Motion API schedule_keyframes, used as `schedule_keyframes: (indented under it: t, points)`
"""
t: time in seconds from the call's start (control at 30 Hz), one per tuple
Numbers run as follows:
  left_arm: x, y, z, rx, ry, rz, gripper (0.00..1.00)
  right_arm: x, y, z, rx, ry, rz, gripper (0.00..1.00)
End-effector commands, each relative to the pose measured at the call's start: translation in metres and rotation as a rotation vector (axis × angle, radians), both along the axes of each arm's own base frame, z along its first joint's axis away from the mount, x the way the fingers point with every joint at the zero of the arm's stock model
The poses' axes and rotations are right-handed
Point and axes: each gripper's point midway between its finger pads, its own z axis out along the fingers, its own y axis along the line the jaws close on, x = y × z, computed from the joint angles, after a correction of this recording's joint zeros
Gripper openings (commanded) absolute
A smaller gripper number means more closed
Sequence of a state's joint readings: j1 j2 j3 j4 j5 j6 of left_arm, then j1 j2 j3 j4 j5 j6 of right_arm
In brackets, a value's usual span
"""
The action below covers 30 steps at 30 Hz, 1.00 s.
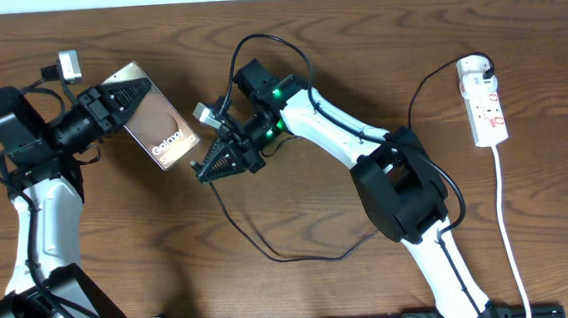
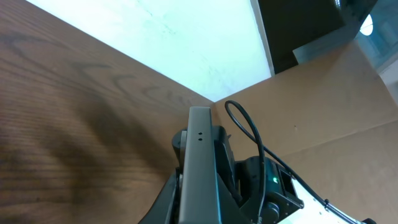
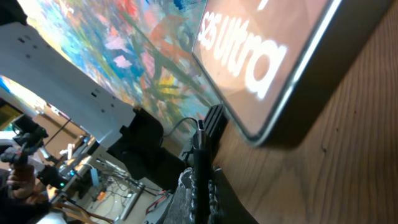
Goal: Plug charger to phone and switch on socket
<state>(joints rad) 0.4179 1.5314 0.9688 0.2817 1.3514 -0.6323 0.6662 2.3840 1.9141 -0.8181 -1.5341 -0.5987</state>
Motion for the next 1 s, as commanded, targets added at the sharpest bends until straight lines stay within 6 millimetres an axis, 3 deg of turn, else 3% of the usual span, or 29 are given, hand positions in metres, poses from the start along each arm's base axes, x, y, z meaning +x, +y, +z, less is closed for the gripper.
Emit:
schedule_keyframes:
  t: [0.0, 0.37, 0.97]
  points:
    - [-0.001, -0.002, 0.006, -0.007, 0.0, 0.0, 0.07, 0.0, 0.002, 0.007, -0.024, 0.065, 0.007, 0.01]
    - [-0.001, -0.002, 0.006, -0.007, 0.0, -0.001, 0.08, 0.01, 0.011, 0.012, -0.033, 0.067, 0.001, 0.01]
    - [0.006, 0.004, 0.005, 0.016, -0.007, 0.052, 0.07, 0.002, 0.016, 0.012, -0.04, 0.074, 0.018, 0.01]
